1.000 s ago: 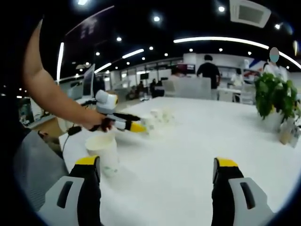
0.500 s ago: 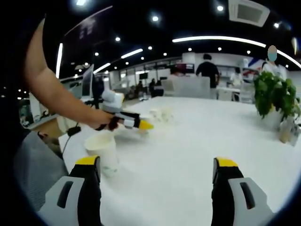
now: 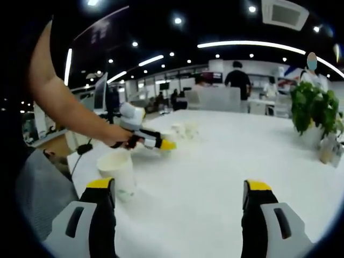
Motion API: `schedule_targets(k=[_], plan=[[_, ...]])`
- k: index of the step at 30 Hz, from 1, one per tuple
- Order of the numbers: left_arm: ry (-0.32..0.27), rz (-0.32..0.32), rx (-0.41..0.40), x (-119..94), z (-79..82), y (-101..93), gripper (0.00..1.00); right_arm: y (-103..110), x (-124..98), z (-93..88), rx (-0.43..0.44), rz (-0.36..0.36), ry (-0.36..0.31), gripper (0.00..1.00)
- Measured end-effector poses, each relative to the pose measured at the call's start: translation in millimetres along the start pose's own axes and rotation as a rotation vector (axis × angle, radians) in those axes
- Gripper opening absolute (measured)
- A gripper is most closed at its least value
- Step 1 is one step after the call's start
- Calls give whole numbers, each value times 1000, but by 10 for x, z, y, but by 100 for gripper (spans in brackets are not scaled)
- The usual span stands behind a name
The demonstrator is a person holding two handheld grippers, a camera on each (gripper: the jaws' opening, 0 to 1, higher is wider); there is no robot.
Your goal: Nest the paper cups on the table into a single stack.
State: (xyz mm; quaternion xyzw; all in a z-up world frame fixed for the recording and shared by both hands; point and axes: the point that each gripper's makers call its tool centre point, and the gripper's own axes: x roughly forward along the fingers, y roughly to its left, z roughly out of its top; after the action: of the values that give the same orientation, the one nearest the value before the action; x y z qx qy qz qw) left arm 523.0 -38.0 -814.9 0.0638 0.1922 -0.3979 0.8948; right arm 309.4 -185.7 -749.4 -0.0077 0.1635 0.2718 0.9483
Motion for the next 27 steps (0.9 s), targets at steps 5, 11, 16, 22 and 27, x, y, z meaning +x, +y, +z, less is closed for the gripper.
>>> schedule_targets(k=[5, 11, 16, 22, 27], plan=[[38, -12, -17, 18, -84, -31, 41, 13, 5, -2, -8, 3, 2, 97], [32, -15, -28, 32, -66, -46, 33, 6, 2, 0, -10, 2, 2, 97], [32, -44, -43, 19, 14, -118, 35, 9, 0, 0, -11, 4, 2, 97], [36, -65, 1, -50, 236, -139, 35, 11, -5, 5, -14, 4, -2, 97], [33, -67, 11, -125, 405, -114, 36, 31, -5, 5, -19, 10, -2, 97]])
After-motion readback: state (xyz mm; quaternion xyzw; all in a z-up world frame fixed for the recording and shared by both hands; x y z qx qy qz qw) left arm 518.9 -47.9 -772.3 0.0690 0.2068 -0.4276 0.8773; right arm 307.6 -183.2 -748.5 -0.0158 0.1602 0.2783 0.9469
